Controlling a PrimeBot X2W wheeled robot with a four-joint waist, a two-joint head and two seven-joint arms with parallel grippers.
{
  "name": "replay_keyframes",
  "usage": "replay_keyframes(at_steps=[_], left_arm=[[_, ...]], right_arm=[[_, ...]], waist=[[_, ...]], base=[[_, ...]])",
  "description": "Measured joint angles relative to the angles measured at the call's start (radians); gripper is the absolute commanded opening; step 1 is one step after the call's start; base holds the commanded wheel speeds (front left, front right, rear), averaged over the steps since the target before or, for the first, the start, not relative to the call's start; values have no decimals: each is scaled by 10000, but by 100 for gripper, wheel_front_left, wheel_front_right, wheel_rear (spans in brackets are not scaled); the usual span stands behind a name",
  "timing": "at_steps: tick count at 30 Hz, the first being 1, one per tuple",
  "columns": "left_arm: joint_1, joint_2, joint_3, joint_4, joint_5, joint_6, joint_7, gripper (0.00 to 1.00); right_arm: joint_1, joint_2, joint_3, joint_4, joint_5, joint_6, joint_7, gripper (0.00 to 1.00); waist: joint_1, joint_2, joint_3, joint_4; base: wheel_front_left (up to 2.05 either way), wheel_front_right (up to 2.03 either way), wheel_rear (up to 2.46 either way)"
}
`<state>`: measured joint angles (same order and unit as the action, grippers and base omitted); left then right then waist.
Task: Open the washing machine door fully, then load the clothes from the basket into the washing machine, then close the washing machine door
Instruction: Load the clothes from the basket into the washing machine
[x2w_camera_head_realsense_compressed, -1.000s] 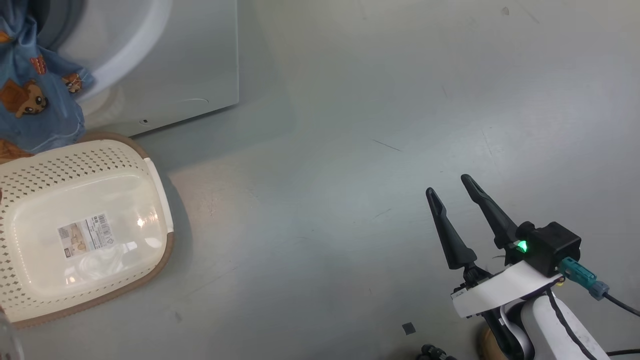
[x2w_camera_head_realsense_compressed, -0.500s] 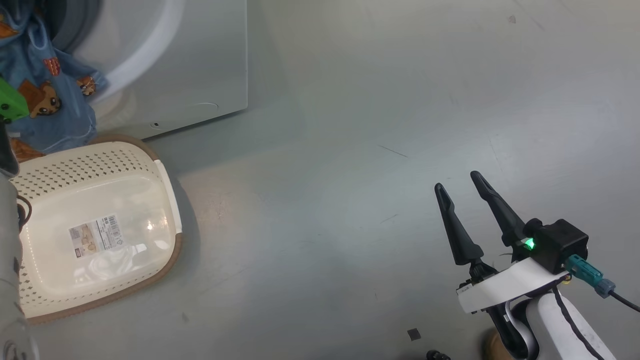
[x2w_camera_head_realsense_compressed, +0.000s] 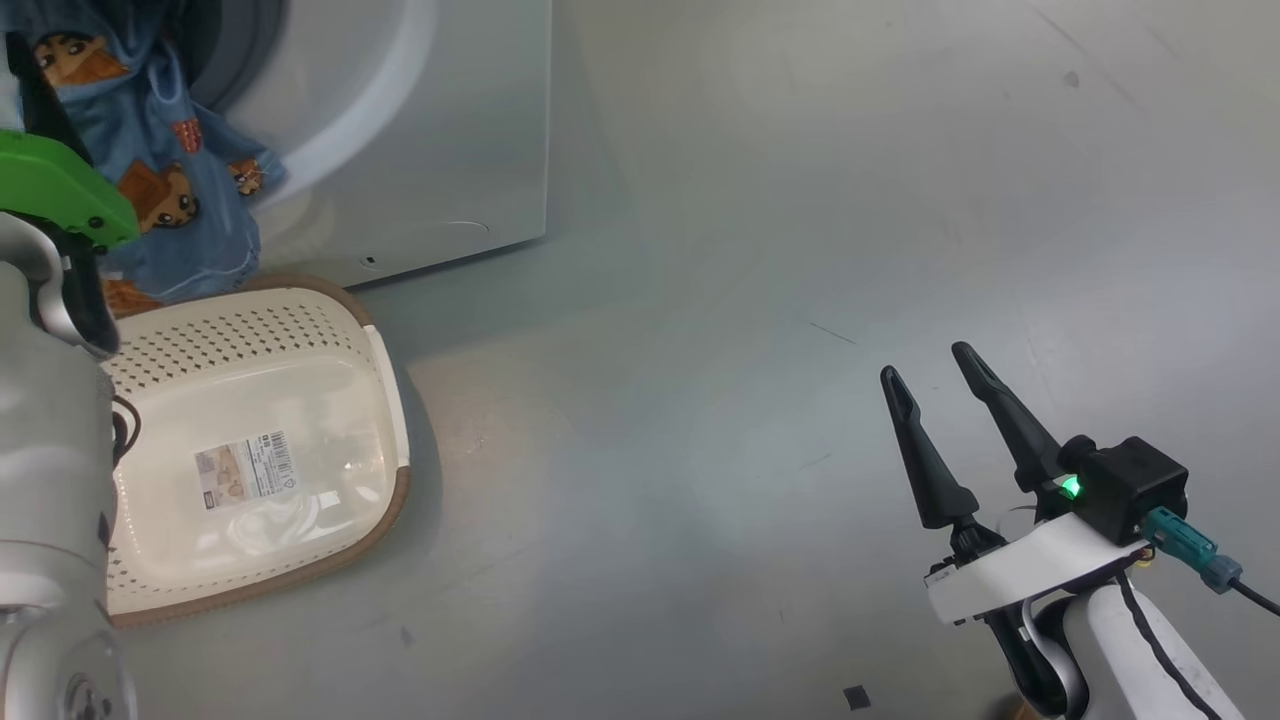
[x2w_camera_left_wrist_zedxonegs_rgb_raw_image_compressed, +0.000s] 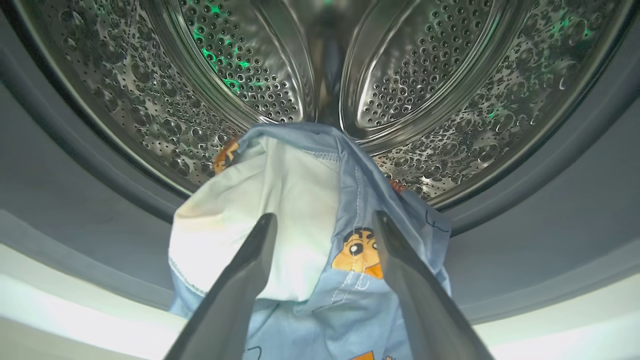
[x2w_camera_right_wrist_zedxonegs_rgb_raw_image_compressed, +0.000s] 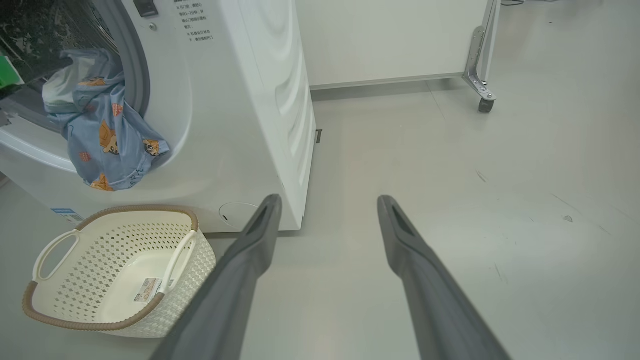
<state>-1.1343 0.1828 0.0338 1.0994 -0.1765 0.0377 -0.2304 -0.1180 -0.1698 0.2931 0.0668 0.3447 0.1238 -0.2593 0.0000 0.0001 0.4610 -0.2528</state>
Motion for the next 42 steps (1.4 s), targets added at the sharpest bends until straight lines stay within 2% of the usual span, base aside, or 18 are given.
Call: replay_keyframes(at_steps=[9,19,28,42], left_arm=[[443,-654,-290,88,6,-190,-176,100],[770,-1131,-541,61,92,-278,-180,100],[1662,-1336,-575,-324,82,-443,-198,100],[3334,-1534,-619,-1983,-102,-570,-209,100]], right_arm=[[-198,-136,-184,17,0,0,0,100],[-197,-221,-328,-38,0,0,0,100],[-237,-297,-568,-173,-17,0,0,100],[-314,-362,-700,-274,-90,0,0,100]], waist=[[0,0,-475,553],[0,0,-822,1287],[0,0,-720,1850],[0,0,-540,2313]], base=[[0,0,0],[0,0,0],[0,0,0],[0,0,0]])
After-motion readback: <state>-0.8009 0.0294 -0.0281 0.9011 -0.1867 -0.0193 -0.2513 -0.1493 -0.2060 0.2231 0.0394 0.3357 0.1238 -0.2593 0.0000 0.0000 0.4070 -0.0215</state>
